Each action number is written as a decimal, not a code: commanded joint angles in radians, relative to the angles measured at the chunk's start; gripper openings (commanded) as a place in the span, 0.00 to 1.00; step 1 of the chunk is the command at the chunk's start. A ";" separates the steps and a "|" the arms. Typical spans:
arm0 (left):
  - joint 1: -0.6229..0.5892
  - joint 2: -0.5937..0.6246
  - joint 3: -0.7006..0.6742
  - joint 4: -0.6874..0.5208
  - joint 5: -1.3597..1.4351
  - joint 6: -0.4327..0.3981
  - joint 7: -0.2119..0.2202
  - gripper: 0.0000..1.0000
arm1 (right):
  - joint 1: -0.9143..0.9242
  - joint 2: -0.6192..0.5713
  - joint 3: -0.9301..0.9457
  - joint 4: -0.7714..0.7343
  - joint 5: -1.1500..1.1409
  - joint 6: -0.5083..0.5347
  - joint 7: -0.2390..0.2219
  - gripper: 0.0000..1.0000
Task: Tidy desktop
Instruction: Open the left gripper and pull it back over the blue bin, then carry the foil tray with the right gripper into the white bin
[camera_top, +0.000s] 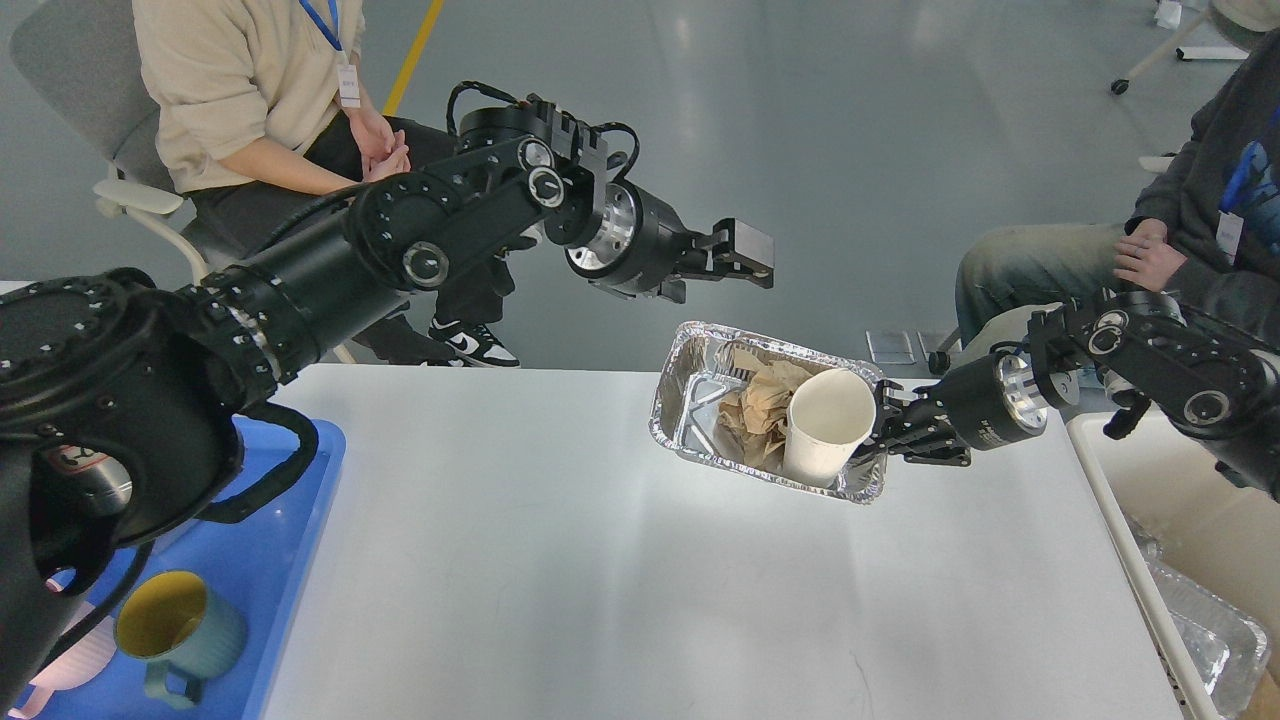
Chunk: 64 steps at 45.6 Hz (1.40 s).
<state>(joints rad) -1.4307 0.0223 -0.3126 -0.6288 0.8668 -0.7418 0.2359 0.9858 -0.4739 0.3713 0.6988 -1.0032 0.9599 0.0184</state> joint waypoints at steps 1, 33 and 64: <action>0.065 0.129 -0.109 -0.084 -0.022 0.009 0.003 0.97 | -0.001 -0.002 0.000 0.001 0.000 0.000 0.000 0.00; 0.543 0.153 -0.634 0.300 -0.476 0.068 -0.122 0.97 | -0.006 -0.014 0.000 0.002 0.003 0.000 0.000 0.00; 0.613 0.102 -0.657 0.337 -0.637 -0.010 -0.127 0.97 | -0.027 -0.113 0.006 -0.035 0.002 0.000 0.002 0.00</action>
<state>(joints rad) -0.8179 0.1238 -0.9581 -0.2865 0.2369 -0.7390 0.1105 0.9664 -0.5383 0.3743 0.6830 -1.0025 0.9599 0.0185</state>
